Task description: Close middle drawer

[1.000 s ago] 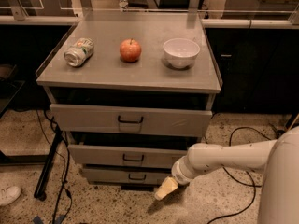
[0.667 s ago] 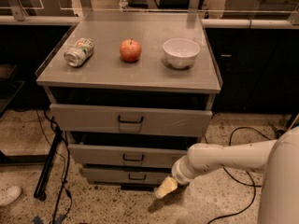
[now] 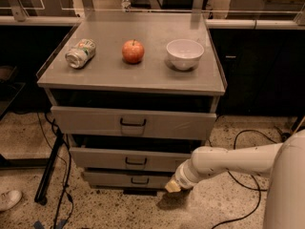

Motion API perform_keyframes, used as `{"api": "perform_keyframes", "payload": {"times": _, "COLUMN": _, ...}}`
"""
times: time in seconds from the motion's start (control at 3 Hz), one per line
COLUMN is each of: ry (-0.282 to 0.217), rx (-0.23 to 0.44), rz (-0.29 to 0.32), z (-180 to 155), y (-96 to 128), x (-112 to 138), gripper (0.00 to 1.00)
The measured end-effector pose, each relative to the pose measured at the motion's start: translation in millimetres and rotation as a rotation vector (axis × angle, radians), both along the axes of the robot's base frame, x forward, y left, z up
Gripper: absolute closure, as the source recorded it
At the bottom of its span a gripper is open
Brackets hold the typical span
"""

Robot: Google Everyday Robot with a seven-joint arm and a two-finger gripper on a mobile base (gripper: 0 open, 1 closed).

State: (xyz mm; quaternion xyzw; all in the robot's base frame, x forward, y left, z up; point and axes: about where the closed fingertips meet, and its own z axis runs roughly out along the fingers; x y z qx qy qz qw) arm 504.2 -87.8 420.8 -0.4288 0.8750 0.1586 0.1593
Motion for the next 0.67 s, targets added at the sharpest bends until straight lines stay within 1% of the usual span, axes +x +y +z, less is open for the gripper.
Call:
{"api": "perform_keyframes", "payload": {"times": 0.33, "ry": -0.034, "rx": 0.025, "rz": 0.028, "z": 2.9, "y": 13.8, "x": 18.0, "gripper": 0.8}}
{"api": "perform_keyframes", "payload": {"times": 0.67, "ry": -0.101, "rx": 0.049, "rz": 0.068, "z": 5.4, "y": 42.2, "x": 55.7, "gripper": 1.0}}
